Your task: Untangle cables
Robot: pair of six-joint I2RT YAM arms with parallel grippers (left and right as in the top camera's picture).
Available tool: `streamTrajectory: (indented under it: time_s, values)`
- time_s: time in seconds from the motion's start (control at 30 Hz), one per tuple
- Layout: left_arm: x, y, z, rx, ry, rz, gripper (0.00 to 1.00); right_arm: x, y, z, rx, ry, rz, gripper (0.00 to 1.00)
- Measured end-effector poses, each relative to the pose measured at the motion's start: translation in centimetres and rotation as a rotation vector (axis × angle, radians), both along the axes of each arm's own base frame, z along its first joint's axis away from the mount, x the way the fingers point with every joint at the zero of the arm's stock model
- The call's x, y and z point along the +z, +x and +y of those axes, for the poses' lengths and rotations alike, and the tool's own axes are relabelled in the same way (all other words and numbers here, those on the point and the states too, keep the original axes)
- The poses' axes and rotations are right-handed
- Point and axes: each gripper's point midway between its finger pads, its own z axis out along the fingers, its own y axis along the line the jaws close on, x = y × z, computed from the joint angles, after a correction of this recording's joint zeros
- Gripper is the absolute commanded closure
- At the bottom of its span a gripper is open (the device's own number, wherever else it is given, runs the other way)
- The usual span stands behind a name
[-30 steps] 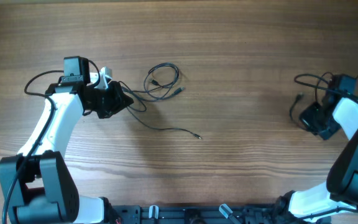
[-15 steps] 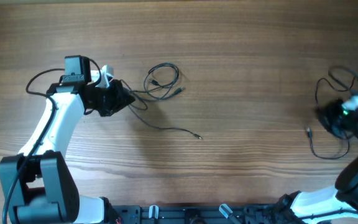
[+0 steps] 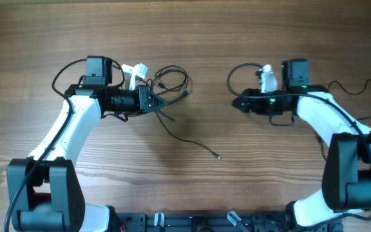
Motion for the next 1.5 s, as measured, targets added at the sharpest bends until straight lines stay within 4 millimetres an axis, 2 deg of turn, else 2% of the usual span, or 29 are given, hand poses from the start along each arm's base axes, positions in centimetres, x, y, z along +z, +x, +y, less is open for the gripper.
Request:
streamTrajectory:
  time_s: [0.03, 0.07, 0.1, 0.17, 0.2, 0.23, 0.27, 0.37, 0.43, 0.5, 0.6, 0.67, 0.7, 0.73, 0.77, 0.83, 0.97, 1.1, 1.23, 1.33, 1.5]
  values:
    - [0.3, -0.1, -0.2, -0.016, -0.02, -0.012, 0.67, 0.5, -0.1, 1.2, 0.042, 0.016, -0.018, 0.2]
    - [0.5, -0.2, -0.3, -0.03, -0.03, -0.03, 0.68, 1.2, -0.1, 2.8, 0.094, 0.045, -0.044, 0.18]
    - [0.5, -0.2, -0.3, -0.036, -0.026, -0.037, 0.71, 1.8, -0.3, 4.1, 0.138, 0.072, -0.065, 0.17]
    - [-0.2, -0.2, 0.1, -0.028, 0.018, -0.033, 0.83, 2.4, -0.9, 6.4, 0.211, 0.101, -0.099, 0.18]
    - [-0.9, -0.3, 0.5, -0.018, 0.058, -0.019, 0.85, 2.6, -1.0, 7.2, 0.232, 0.109, -0.109, 0.2]
    - [-1.7, -0.4, 1.1, -0.002, 0.109, 0.0, 0.88, 2.7, -1.4, 8.3, 0.266, 0.113, -0.123, 0.2]
    - [-3.3, -0.5, 2.5, 0.04, 0.23, 0.037, 0.89, 2.5, -1.8, 9.6, 0.287, 0.084, -0.133, 0.2]
    - [-4.6, -0.8, 3.9, 0.074, 0.328, 0.081, 0.89, 1.3, -2.4, 10.2, 0.284, -0.012, -0.12, 0.2]
    - [-5.0, -0.7, 4.4, 0.087, 0.363, 0.082, 0.84, 0.9, -3.0, 10.2, 0.287, -0.074, -0.093, 0.2]
    - [-5.5, -0.5, 5.2, 0.117, 0.415, 0.095, 0.8, 1.4, -3.1, 10.1, 0.286, -0.132, -0.07, 0.2]
    - [-6.5, -0.2, 7.5, 0.219, 0.519, 0.144, 0.72, 4.6, -1.2, 10.4, 0.281, -0.167, -0.111, 0.19]
    - [-7.0, 0.5, 9.6, 0.334, 0.569, 0.185, 0.57, 7.5, 0.3, 11.4, 0.299, -0.153, -0.183, 0.2]
    - [-7.0, 0.9, 10.3, 0.372, 0.577, 0.188, 0.52, 8.5, 0.8, 12.0, 0.308, -0.145, -0.216, 0.21]
    - [-6.9, 1.4, 10.9, 0.419, 0.576, 0.192, 0.41, 9.2, 1.1, 12.7, 0.321, -0.135, -0.251, 0.21]
    - [-6.8, 2.1, 11.5, 0.463, 0.562, 0.19, 0.36, 9.8, 1.2, 13.6, 0.335, -0.125, -0.282, 0.21]
    - [-6.1, 3.5, 11.7, 0.514, 0.502, 0.164, 0.39, 10.4, 0.7, 15.7, 0.38, -0.105, -0.333, 0.21]
    - [-4.1, 5.7, 9.9, 0.501, 0.343, 0.083, 0.42, 10.7, -0.5, 18.2, 0.435, -0.102, -0.375, 0.27]
    - [-2.9, 6.5, 8.9, 0.501, 0.257, 0.067, 0.43, 10.2, -0.5, 18.3, 0.431, -0.114, -0.364, 0.28]
    - [-2.4, 6.9, 8.5, 0.526, 0.208, 0.087, 0.41, 7.8, 0.1, 18.2, 0.414, -0.147, -0.32, 0.29]
    - [-2.6, 7.2, 9.0, 0.58, 0.217, 0.114, 0.39, 6.3, 0.9, 17.6, 0.361, -0.199, -0.291, 0.3]
    - [-3.3, 7.4, 10.3, 0.649, 0.275, 0.131, 0.36, 5.8, 2.3, 16.0, 0.236, -0.289, -0.287, 0.29]
